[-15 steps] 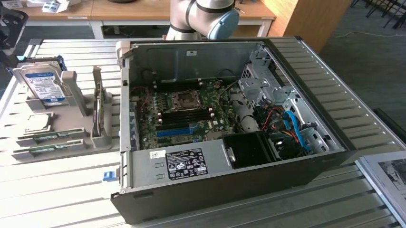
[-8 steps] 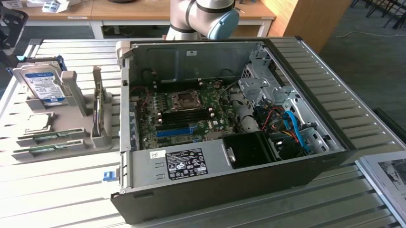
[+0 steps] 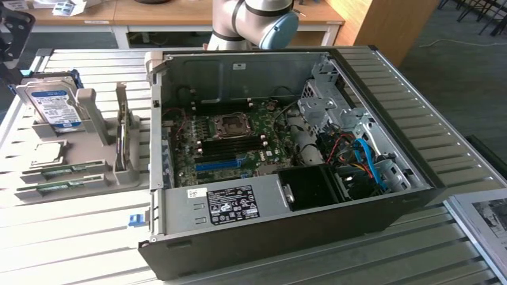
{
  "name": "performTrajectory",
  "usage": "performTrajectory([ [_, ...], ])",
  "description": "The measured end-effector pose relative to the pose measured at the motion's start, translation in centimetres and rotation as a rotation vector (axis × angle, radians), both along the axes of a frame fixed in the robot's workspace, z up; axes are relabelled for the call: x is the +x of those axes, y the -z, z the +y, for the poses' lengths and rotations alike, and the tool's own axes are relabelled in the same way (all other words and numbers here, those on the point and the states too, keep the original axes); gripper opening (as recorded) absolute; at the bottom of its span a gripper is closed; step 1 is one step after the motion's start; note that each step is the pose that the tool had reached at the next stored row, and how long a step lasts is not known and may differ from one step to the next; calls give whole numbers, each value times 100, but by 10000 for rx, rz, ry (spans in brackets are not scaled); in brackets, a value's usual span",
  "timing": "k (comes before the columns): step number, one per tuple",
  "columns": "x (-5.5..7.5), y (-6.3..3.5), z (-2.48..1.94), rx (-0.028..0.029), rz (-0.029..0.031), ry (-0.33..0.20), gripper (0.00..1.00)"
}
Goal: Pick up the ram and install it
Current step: 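Pick up the ram and move it above insertion slot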
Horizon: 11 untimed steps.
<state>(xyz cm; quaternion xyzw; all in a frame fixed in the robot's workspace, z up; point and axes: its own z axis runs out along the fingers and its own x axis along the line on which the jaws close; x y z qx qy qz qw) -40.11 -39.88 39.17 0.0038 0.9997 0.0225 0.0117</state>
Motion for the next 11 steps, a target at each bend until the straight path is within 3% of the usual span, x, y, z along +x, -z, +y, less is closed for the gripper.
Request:
performTrajectory([
  [11,0,0,0,0,0,-872,10],
])
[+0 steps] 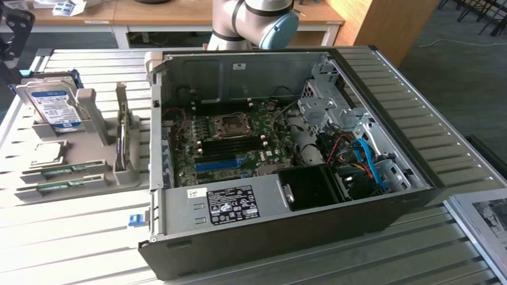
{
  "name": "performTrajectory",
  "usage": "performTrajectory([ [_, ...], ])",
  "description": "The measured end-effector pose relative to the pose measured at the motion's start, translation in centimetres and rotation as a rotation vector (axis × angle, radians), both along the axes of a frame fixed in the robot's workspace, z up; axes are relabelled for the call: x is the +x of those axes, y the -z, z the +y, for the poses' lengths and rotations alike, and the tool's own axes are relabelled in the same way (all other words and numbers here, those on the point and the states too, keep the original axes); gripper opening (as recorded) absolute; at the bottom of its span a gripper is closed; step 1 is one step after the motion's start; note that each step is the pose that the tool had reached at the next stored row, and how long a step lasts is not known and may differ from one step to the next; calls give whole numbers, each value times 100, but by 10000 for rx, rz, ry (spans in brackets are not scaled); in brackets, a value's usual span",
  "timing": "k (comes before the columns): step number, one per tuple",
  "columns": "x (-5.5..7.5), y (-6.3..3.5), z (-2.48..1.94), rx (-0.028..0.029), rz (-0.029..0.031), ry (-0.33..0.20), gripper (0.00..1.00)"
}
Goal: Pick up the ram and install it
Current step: 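Pick up the ram and move it above insertion slot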
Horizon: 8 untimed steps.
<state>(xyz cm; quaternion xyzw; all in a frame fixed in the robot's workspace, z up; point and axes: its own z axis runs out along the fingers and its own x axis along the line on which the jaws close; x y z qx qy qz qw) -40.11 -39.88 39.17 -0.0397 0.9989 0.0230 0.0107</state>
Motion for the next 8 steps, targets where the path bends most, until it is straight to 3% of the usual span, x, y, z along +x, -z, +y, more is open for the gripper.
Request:
performTrajectory([
  [8,0,0,-1,0,0,-738,10],
])
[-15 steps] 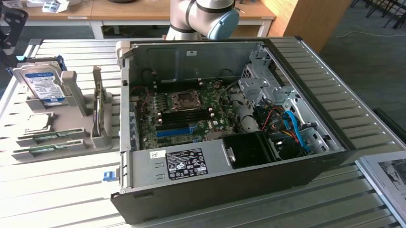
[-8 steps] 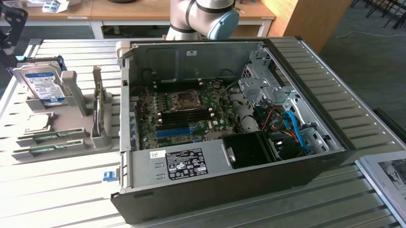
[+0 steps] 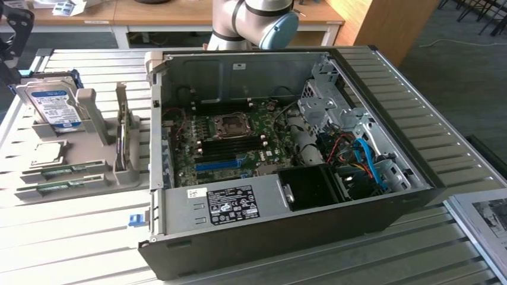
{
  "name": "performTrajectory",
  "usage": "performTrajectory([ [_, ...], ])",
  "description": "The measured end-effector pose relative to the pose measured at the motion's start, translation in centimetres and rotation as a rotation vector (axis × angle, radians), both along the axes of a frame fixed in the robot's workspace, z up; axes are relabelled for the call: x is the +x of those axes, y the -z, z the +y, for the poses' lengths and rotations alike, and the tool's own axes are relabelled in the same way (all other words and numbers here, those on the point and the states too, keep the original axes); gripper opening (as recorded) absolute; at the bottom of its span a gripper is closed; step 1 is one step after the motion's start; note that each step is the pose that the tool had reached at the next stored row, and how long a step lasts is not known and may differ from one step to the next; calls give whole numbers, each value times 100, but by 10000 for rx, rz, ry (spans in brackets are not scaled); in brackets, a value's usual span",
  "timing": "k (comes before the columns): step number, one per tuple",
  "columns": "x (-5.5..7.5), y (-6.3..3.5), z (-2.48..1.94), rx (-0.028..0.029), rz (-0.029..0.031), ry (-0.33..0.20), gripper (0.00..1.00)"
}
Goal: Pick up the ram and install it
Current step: 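Pick up the ram and move it above insertion slot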
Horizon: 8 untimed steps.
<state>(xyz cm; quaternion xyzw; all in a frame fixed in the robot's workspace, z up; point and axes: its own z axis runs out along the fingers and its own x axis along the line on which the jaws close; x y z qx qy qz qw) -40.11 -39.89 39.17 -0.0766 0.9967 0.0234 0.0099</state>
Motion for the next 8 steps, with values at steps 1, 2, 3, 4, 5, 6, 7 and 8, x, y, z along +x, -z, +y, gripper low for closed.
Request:
performTrajectory([
  [1,0,0,0,0,0,-93,10],
  [2,0,0,0,0,-1,-184,10],
  [3,0,0,0,0,0,-278,10],
  [4,0,0,0,0,-1,-372,10],
  [5,0,0,-1,1,0,-471,10],
  [6,0,0,-1,0,0,-566,10],
  [7,0,0,-1,0,0,-660,10],
  [8,0,0,-1,0,0,-753,10],
])
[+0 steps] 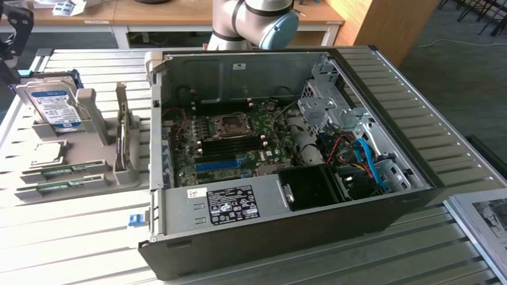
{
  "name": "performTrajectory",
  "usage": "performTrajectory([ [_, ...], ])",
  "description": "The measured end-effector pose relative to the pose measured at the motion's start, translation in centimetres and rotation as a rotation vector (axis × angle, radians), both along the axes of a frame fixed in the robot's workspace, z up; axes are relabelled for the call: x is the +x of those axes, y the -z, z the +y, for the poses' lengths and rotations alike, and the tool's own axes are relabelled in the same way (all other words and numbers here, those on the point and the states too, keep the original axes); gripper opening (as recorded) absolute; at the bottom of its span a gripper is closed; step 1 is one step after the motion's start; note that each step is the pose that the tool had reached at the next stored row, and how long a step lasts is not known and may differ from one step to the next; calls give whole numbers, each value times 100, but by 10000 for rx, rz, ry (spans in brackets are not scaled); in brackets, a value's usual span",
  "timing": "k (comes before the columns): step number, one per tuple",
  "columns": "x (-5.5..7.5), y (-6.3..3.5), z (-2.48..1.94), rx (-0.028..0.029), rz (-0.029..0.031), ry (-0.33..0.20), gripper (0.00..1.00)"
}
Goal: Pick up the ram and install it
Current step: 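Pick up the ram and move it above insertion slot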
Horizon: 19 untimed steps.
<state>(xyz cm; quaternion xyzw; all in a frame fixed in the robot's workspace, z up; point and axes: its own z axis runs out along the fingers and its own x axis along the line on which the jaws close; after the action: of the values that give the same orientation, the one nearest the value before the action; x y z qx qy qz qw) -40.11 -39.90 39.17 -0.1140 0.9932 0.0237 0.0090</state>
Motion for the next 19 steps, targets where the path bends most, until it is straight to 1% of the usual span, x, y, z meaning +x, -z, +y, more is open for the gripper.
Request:
performTrajectory([
  [8,0,0,-1,0,0,-838,10],
  [19,0,0,-1,0,0,-2237,10],
])
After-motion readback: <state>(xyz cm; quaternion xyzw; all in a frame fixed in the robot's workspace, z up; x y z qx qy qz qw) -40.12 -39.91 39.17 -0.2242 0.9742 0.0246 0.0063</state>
